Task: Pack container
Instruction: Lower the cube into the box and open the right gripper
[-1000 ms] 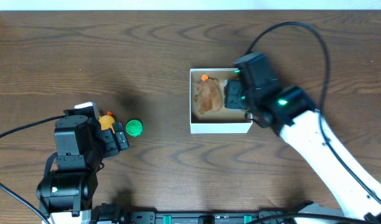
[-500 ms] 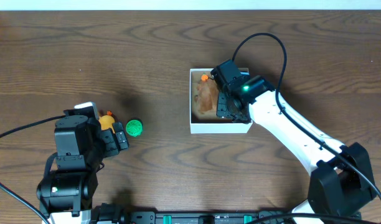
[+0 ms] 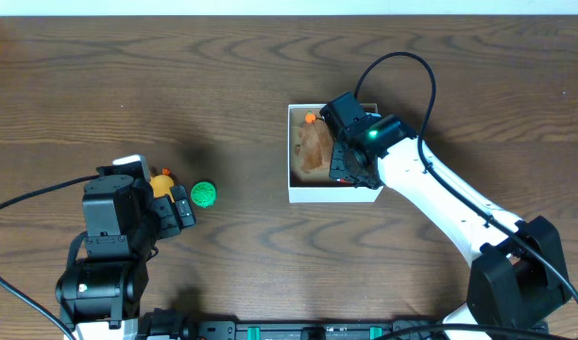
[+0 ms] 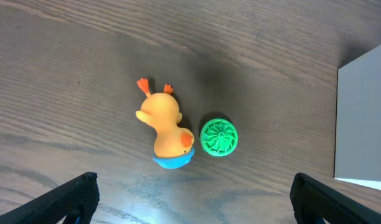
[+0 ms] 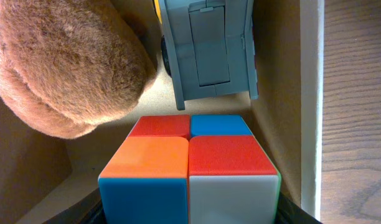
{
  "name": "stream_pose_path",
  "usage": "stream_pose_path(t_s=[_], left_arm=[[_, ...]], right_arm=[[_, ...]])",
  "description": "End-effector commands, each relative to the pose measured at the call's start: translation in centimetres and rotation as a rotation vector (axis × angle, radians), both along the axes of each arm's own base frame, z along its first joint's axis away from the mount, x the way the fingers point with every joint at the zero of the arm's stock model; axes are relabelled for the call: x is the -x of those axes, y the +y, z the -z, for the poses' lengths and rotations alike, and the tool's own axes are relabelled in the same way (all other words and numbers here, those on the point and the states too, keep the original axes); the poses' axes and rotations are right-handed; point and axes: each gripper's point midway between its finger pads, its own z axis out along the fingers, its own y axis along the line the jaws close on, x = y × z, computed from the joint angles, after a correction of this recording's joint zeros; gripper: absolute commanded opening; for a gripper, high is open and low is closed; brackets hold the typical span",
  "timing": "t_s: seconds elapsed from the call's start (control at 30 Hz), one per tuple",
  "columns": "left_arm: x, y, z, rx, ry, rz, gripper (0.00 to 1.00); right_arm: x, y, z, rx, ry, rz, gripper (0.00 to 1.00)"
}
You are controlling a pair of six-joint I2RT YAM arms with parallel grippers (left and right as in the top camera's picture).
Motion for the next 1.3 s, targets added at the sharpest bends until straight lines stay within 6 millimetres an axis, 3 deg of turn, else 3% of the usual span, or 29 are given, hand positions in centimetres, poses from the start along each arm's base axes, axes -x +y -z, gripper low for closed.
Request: stream_pose_path(t_s=[0.0,0.3,0.53,0.63,0.73,0.83,0.97,1.1,1.27], left_arm=[[0.0,0.1,-0.2,0.001,-0.005,-0.01,0.98],[0.0,0.1,-0.2,0.0,-0.005,-0.01,0.98],[-0.1,0.1,-0.2,0.0,-0.006,-0.01,0.98],[-0.1,0.1,-0.2,0.0,-0.006,-0.01,0.98],[-0.1,0.1,-0.2,0.0,-0.006,-0.01,0.98],[-0.2,0.1,-0.3,0.0,-0.013,-0.01,0.98],[-0.3,0.1,-0.4,0.0,-0.017,-0.01,0.98],[-0.1,0.1,-0.6,0.0,-0.011,-0.011,0.98],[-0.5,1.4,-2.7,-0.007,0.01,-0.118,0.98]], right_arm=[[0.0,-0.1,0.1,0.01,-0.003,0.014,0.55],[0.0,-0.2,0.1,0.013,-0.006,0.015,0.67],[-0.9,0.1,-0.4,0.007,-0.045,0.008,0.65],[-2.2,0.5,-2.1,-0.008,-0.107,-0.039,0.64],[-4.0,0.0,-5.5,0.003,-0.188,-0.046,0.64],[-5.5,-2.3,-9.2,-0.004,-0.239,0.022,0.7],[-6.1,-7.8,-12.1,-0.045,-0.248,0.184,0.79],[-5.0,-14.8,-12.5,-0.037,-0.202,0.36,0.99],[-2.6,-21.9,-11.9,0.044,-0.11,0.419,0.99]])
